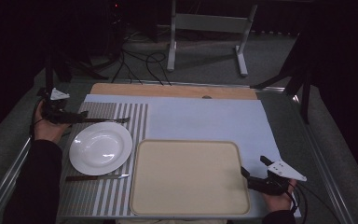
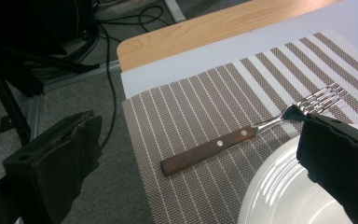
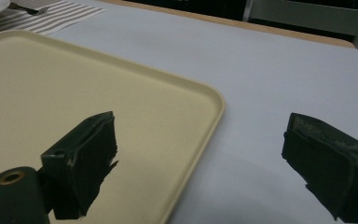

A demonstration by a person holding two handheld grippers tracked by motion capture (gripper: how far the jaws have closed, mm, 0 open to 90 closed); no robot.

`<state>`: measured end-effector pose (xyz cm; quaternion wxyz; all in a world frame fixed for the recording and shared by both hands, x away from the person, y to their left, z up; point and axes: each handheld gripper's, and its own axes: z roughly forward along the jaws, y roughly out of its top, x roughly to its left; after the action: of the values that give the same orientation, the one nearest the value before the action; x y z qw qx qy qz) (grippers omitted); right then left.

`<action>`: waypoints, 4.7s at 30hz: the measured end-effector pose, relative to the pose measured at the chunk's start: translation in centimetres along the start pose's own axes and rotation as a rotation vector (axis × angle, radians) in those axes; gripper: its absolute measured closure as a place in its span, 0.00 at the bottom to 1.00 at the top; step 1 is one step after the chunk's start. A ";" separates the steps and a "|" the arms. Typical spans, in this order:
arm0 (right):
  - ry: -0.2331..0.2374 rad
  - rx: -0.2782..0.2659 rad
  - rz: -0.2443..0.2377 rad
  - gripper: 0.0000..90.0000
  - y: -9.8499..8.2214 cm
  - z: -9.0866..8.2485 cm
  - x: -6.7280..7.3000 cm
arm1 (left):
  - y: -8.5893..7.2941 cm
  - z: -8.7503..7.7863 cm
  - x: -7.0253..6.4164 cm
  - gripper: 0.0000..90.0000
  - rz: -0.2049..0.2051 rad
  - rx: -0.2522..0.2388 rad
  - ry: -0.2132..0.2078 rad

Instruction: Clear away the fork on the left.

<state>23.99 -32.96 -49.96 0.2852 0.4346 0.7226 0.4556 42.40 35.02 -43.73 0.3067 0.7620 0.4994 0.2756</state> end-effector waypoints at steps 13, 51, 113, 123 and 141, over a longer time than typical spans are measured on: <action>-0.003 0.005 0.004 0.11 0.0 0.0 0.0 | 0.2 1.0 0.0 0.00 0.008 0.049 0.004; 0.001 0.009 0.006 0.11 -0.2 -0.2 -0.1 | 0.4 5.0 -0.8 0.00 0.052 0.171 0.056; 0.007 0.040 0.002 0.11 -0.5 -0.1 -0.2 | -0.4 9.4 -1.2 0.58 -0.001 0.356 -0.158; 0.004 0.042 0.013 0.11 -0.6 -0.2 -0.3 | -0.2 9.1 -2.3 0.85 0.066 0.374 -0.146; 0.002 0.036 0.010 0.11 -0.5 -0.3 -0.3 | 0.9 5.7 -1.2 0.85 -0.024 0.230 -0.098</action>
<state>23.72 -33.46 -50.32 0.2741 0.4428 0.7290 0.4443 46.62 32.49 -46.91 0.2445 0.7988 0.5211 0.1750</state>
